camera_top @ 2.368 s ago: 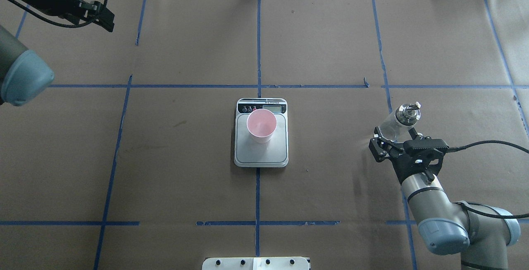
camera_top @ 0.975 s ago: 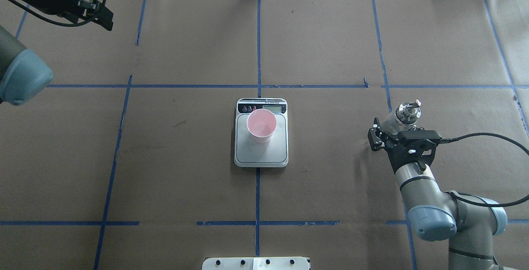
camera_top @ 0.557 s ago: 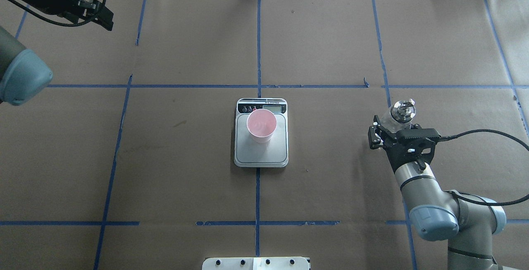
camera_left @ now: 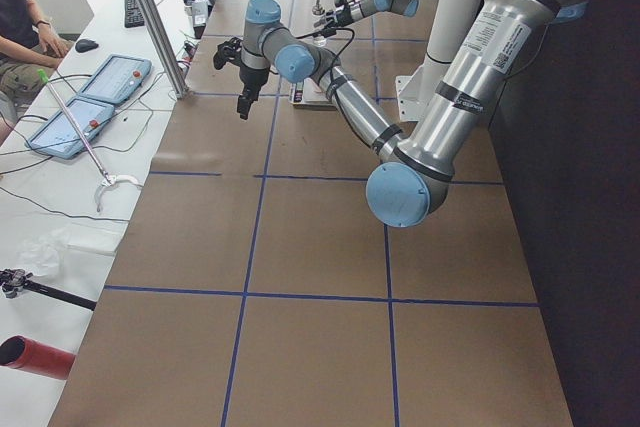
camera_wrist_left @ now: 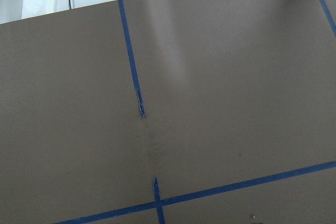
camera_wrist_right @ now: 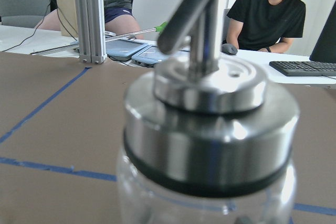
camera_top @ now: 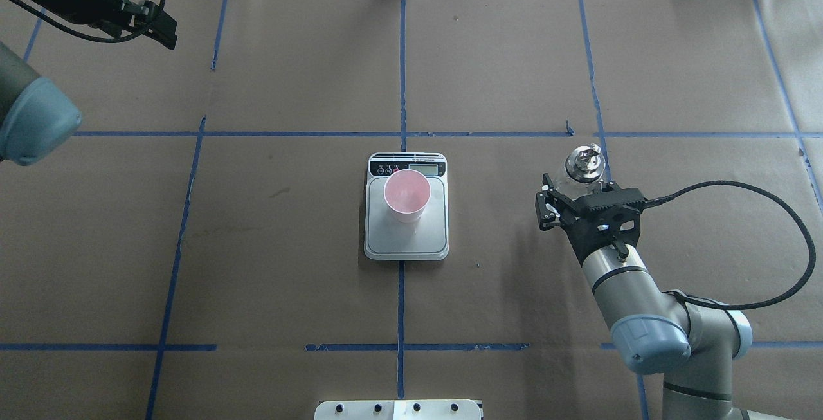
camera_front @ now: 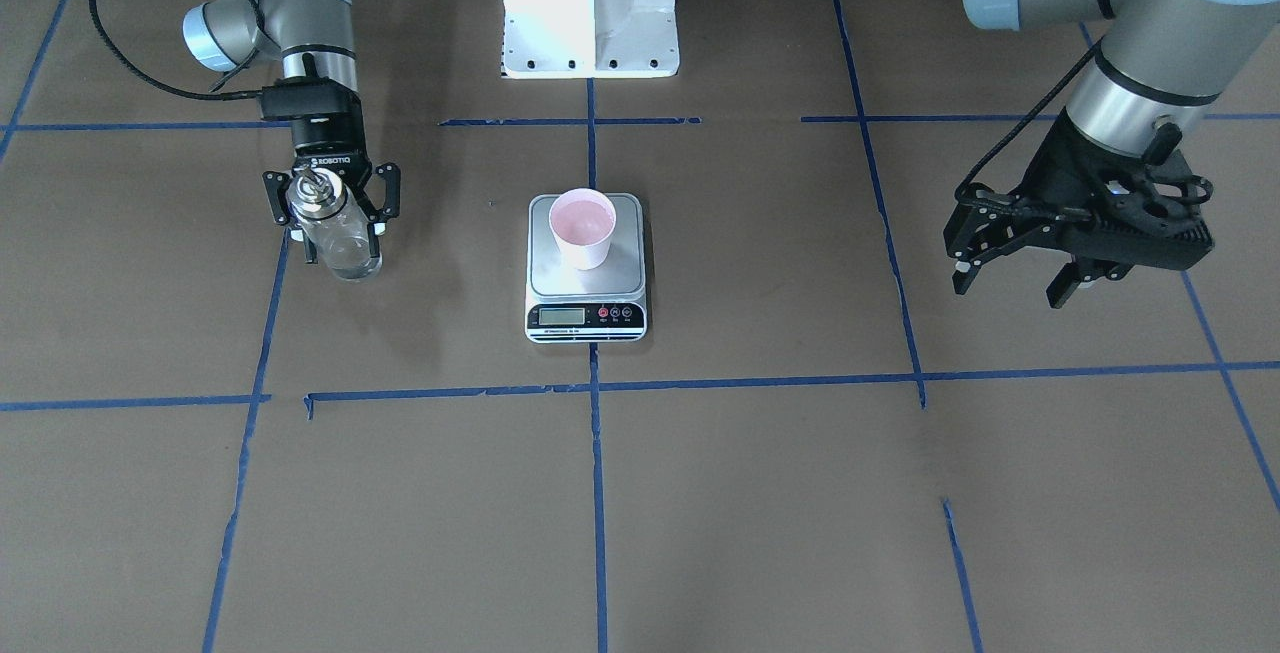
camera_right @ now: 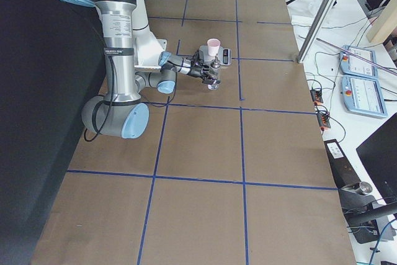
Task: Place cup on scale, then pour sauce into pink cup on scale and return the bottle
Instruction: 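Carry the glass bottle with the right gripper toward the pink cup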
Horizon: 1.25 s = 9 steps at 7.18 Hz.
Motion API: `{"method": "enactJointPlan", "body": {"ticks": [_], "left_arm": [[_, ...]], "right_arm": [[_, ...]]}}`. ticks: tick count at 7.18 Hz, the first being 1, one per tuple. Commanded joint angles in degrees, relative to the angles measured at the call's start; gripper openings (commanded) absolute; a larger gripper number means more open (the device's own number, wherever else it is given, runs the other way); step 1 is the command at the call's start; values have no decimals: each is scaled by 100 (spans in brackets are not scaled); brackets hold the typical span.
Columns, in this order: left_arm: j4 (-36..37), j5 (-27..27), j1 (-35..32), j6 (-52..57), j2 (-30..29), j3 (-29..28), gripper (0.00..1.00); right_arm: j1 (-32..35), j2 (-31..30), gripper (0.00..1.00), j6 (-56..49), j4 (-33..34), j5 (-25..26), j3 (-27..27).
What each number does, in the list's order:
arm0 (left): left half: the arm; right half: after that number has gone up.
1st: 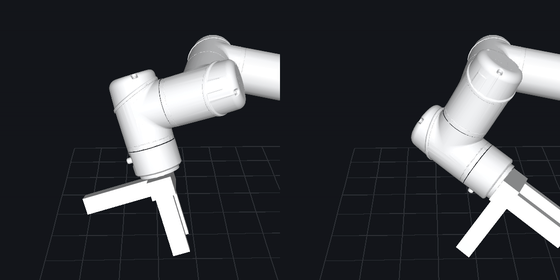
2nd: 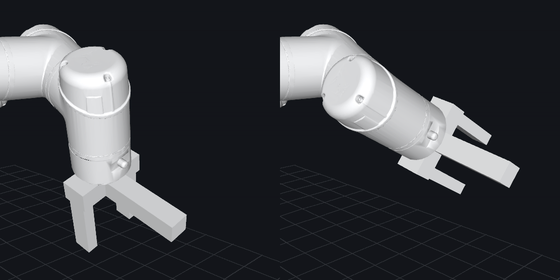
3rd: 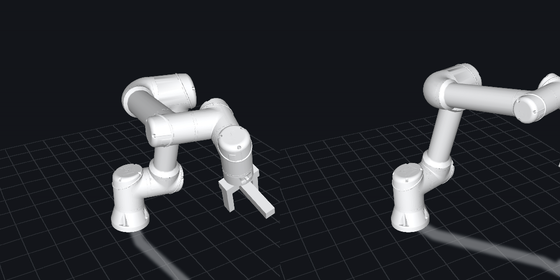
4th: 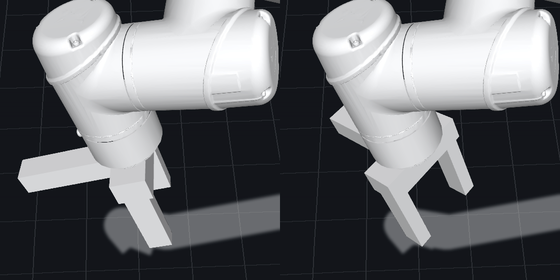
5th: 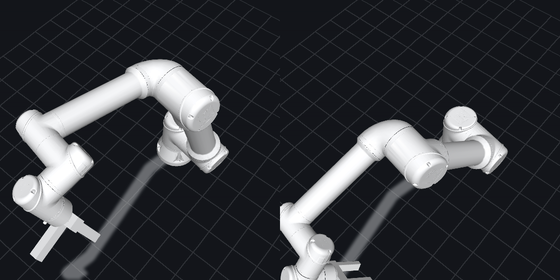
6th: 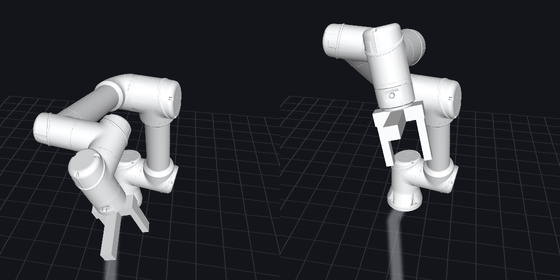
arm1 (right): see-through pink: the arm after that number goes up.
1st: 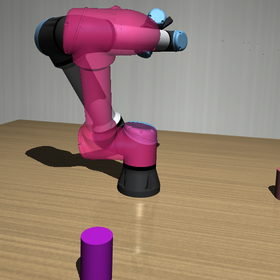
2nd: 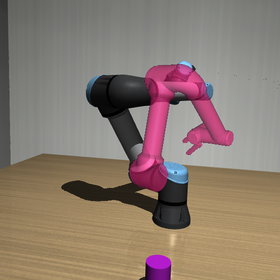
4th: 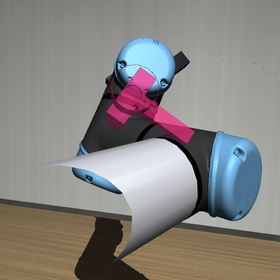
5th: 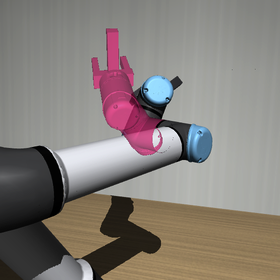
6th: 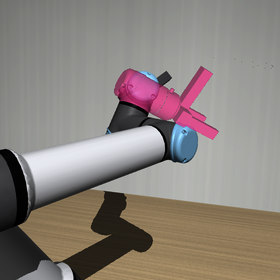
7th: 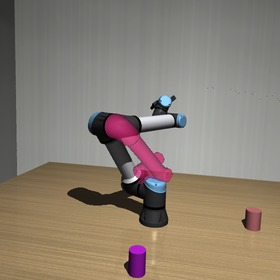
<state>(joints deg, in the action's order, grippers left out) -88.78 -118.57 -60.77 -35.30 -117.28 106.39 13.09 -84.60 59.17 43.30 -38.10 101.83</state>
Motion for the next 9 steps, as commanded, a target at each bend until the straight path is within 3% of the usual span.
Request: {"method": "enactJointPlan", "body": {"ticks": [1, 4, 6, 7, 8, 9], "left_arm": [[1, -8, 4, -21, 12, -4, 87], [10, -17, 4, -30, 12, -4, 87], [10, -26, 4, -21, 29, 5, 87], [10, -26, -4, -30, 29, 5, 87], [10, -26, -5, -21, 29, 5, 87], [10, -35, -5, -21, 29, 5, 87]], "right_arm": [[-8, 188, 0, -807, 82, -92, 108], [53, 574, 0, -1273, 309, -84, 178], [71, 1013, 0, -2062, 932, -66, 196], [80, 1033, 0, -2415, 987, 160, 222], [54, 1015, 0, -2906, 1274, 728, 162], [53, 1033, 0, -3651, 1921, 829, 231]]}}
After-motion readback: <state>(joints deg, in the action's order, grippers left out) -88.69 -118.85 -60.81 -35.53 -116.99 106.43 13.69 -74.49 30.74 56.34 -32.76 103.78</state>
